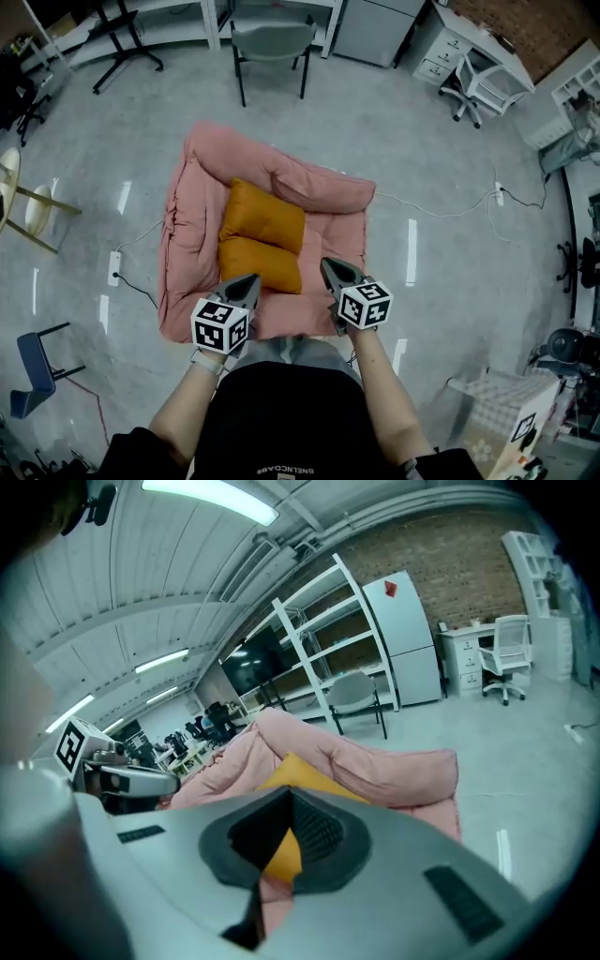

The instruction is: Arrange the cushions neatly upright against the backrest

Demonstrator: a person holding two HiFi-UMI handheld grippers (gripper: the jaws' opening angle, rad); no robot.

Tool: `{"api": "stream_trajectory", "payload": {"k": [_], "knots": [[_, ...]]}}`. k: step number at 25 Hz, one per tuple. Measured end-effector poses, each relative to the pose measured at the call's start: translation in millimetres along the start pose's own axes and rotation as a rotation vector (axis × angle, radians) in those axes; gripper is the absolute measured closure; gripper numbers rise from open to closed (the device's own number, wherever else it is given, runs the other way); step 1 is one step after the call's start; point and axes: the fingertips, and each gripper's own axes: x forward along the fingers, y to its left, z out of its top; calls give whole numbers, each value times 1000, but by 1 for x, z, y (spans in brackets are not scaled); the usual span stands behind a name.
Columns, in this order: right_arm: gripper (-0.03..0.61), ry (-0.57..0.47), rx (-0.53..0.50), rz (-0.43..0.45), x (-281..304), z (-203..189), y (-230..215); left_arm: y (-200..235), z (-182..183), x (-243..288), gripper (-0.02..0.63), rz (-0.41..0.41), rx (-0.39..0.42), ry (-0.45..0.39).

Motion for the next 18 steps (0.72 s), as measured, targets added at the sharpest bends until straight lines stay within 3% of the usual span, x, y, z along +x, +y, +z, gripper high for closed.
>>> {"api": "stream_trajectory", "payload": {"k": [7, 13, 18], "knots": [[571, -141, -21, 76, -95, 23, 35, -79, 33, -29, 601, -50, 42, -113], [571, -293, -70, 162, -168, 57, 69, -153, 45, -64, 601, -58, 150, -220], [571, -368, -96, 205, -200, 76, 90, -184, 58, -90, 601, -66, 167, -305]]}}
